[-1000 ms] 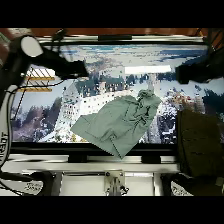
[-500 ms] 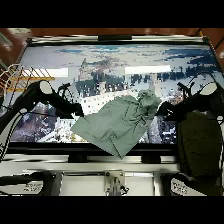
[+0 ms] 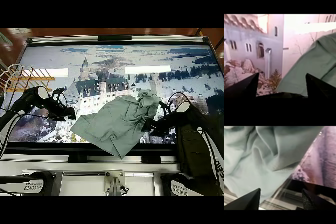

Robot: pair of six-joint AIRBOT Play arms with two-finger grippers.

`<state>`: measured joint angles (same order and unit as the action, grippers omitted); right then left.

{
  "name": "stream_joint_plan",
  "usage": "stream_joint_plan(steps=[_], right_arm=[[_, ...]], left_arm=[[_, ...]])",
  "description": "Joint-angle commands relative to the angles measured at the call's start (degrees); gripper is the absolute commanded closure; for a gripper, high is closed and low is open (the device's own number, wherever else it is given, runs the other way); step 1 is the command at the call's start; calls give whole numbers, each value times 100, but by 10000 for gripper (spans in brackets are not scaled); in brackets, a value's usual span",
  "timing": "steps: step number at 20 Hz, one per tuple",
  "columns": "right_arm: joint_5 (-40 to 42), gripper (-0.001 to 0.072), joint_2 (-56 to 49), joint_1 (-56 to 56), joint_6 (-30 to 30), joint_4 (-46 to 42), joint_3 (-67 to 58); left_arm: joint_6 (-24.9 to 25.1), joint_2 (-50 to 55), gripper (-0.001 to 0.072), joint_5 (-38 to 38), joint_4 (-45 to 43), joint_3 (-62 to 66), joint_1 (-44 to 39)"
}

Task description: Fold the shirts.

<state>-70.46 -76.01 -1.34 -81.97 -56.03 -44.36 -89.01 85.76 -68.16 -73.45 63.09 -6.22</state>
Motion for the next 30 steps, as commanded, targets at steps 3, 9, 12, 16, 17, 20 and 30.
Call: stream_joint_plan(steps=[3, 9, 12, 16, 17, 20, 30], right_arm=[[-52, 75, -2, 295, 70, 542, 223], [310, 75, -2, 944, -170, 546, 223], [348, 76, -2, 966, -232, 535, 223], [348, 76, -2, 962, -354, 361, 223], [361, 75, -2, 962, -428, 229, 223], [385, 75, -122, 966, -647, -352, 234], [1104, 648, -214, 966, 802, 1187, -302]], left_arm=[[463, 264, 47, 103, 258, -15, 7], [894, 535, 112, 74, 944, -17, -74], [890, 654, 182, 66, 962, -17, -221], [909, 726, 668, 61, 1093, -11, -387], [964, 708, 673, 39, 1117, -2, -385], [1130, 568, 673, 11, 1115, -2, -356], [1204, 22, 673, -48, 1117, 796, -304]])
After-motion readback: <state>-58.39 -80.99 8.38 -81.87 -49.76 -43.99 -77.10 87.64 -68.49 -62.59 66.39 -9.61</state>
